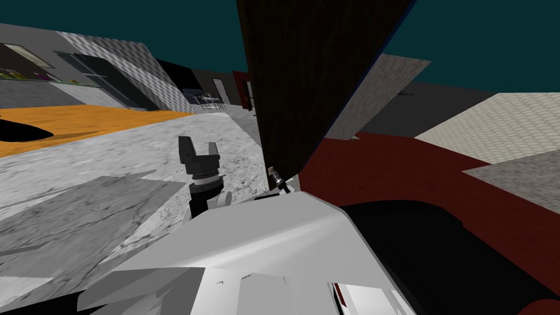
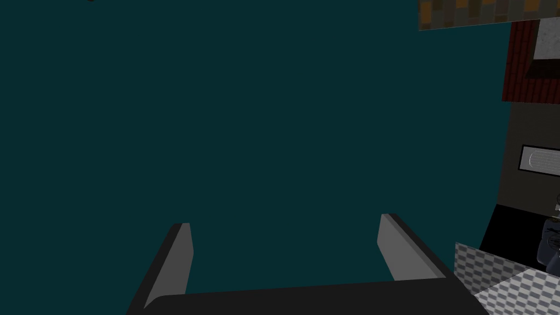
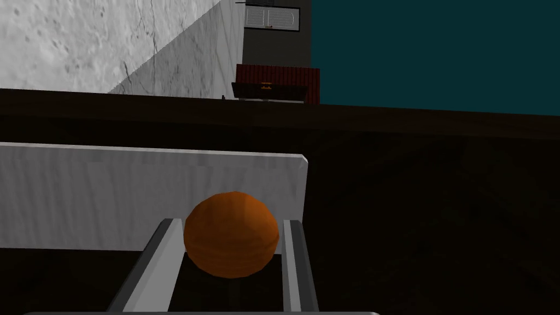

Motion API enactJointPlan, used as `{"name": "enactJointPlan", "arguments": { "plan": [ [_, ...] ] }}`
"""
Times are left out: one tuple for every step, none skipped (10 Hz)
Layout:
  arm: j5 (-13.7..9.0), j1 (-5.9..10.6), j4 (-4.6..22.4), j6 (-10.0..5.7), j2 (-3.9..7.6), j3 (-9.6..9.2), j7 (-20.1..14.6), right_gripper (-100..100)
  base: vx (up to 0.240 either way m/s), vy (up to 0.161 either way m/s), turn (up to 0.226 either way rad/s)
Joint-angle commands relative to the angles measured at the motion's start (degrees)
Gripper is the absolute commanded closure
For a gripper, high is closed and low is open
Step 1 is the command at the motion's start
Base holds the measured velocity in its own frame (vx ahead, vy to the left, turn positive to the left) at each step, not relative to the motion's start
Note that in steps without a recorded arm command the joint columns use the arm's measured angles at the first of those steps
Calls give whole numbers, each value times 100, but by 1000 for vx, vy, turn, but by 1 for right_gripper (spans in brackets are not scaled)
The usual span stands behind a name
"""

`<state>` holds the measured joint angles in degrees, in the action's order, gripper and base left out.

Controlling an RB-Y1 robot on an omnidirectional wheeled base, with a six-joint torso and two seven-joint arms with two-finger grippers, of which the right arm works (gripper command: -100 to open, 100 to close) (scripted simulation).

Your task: Push the door open

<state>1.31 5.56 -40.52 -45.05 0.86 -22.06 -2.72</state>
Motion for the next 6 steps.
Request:
{"name": "enactJointPlan", "arguments": {
  "plan": [
    [-4,11,-12,-13,0,7,-4,100,0,0,0],
    [-55,17,19,13,77,132,42,100,82,95,-47],
    [-70,23,23,16,91,168,54,100,99,157,-75],
    [-103,35,33,23,113,249,80,100,155,172,-70],
    [-141,49,44,31,126,339,109,100,188,173,-71],
    [-141,49,44,31,126,339,109,100,120,100,-29]
  ]
}}
